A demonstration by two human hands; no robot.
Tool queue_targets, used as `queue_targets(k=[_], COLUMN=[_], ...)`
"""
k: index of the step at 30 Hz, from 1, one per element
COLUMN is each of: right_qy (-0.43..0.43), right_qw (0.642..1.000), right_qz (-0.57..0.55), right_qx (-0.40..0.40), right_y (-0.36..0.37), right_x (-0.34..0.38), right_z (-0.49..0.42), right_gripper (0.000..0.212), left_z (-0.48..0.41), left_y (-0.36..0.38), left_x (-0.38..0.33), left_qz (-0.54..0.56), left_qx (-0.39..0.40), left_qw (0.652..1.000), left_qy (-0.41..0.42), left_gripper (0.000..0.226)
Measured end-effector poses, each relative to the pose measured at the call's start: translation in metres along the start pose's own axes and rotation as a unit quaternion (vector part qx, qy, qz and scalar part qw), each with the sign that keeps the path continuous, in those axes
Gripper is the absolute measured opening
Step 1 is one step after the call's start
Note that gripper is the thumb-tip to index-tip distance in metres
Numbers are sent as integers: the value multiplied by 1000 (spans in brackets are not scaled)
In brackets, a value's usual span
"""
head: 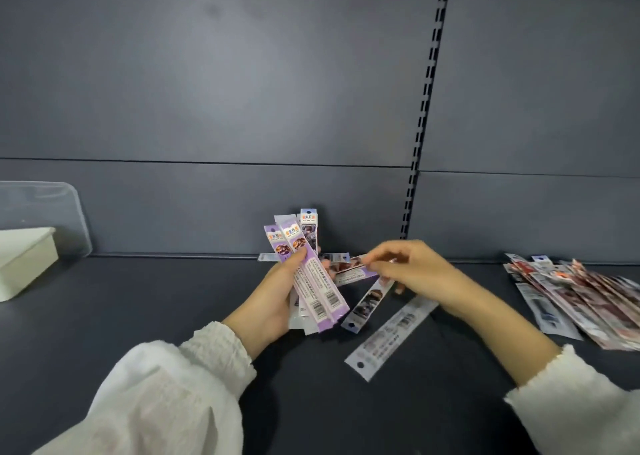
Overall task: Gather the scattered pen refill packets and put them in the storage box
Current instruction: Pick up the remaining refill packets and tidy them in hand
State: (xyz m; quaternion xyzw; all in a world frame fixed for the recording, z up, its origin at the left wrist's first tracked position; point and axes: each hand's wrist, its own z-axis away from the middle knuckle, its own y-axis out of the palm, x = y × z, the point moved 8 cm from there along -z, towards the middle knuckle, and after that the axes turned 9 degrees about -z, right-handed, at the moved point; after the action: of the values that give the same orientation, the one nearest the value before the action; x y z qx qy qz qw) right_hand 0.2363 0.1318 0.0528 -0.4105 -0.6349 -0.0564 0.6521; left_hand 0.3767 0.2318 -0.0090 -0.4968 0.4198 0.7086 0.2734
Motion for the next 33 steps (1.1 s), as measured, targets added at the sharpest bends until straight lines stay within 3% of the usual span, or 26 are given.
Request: queue_targets(k=[3,6,11,14,18,23,29,33], right_qy=[12,4,-25,-27,-69,-153,-131,-121], right_qw=[974,937,958,956,946,950,960,944], right_qz=[174,247,230,233,243,239,233,292], right_qx=[145,247,172,179,203,133,86,94], right_y=[-14,-13,-20,-14,-4,-14,-27,-28], right_x=[-31,-57,-66,-67,-72,-68,-74,-77], right_z=[9,18,4,-7,-18,-24,-24,-23], right_gripper=[30,52,76,79,57,28,41,34], left_z=[-7,-14,-28,-30,-32,-33,-33,-32], left_y=[20,33,31,20,20,25,24,23], left_x=[1,6,6,12,17,16,15,15], left_qz=[24,49,55,44,27,21,13,17], left_qx=[11,2,19,19,24,36,37,37], left_qw=[1000,999,998,999,999,999,999,999], left_qy=[14,9,25,12,6,16,29,31], left_gripper=[23,26,34,37,35,34,30,28])
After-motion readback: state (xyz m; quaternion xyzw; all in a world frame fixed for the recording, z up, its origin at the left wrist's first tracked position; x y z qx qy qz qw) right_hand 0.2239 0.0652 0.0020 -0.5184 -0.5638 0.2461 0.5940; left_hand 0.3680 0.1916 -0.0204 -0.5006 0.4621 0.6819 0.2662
